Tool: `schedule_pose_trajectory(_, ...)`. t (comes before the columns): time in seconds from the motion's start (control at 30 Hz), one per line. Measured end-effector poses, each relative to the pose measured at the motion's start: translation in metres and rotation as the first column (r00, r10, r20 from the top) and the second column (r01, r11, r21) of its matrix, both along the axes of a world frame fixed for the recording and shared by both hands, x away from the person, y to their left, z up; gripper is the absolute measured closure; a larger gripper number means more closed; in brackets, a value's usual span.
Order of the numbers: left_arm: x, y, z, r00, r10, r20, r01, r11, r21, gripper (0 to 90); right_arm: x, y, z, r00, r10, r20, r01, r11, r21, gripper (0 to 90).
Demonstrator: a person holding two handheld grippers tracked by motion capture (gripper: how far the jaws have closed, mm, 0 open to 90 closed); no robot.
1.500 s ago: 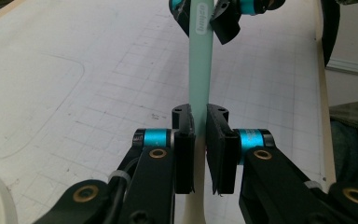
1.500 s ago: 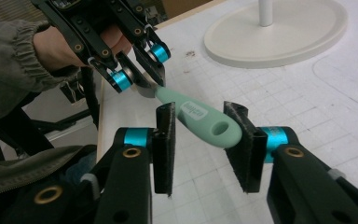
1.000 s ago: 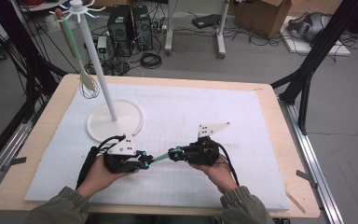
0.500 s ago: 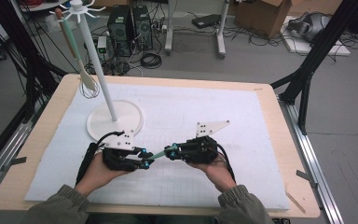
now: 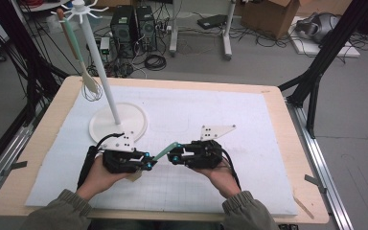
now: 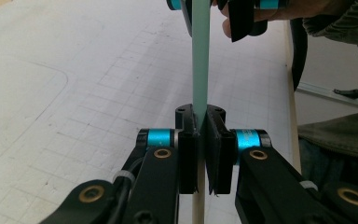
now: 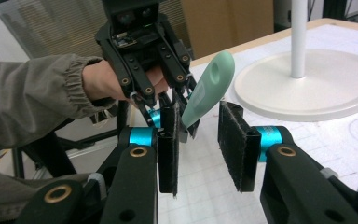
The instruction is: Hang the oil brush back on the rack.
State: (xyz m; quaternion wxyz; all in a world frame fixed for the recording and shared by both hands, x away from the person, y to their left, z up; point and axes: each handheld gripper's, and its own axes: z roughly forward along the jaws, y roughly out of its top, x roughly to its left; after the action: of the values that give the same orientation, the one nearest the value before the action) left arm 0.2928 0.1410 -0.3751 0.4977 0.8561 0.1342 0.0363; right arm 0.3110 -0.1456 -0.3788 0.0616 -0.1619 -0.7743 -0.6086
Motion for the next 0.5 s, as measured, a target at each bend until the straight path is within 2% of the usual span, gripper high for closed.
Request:
schedule_pose_trajectory(0.1,-0.0004,-0.0016,-0.0008,1.0000,-0.005,0.002,0.005,1.0000,0.008,84.2,0.0013,0.0020,-0.0002,1.0000,0.000,0.002,0.000,0.9999,0.017,69.8)
schedule_pose_trajectory(0.23,-0.0010,-0.0041,-0.0007,0.9998,-0.020,0.005,0.020,0.9997,0.010,84.2,0.0014,0.0051,0.0001,1.0000,0.006,0.006,-0.006,0.9997,0.023,78.9)
schedule_pose_trajectory(0.33,-0.0001,-0.0037,-0.0011,0.9993,-0.038,0.007,0.038,0.9993,0.002,83.7,0.0019,0.0054,0.0001,0.9998,0.019,-0.010,-0.019,0.9988,0.045,81.9)
schedule_pose_trajectory(0.5,0.0000,-0.0025,0.0006,0.9989,-0.048,0.001,0.048,0.9988,-0.006,78.1,-0.0007,0.0080,0.0053,0.9985,0.051,0.018,-0.052,0.9984,0.024,83.0)
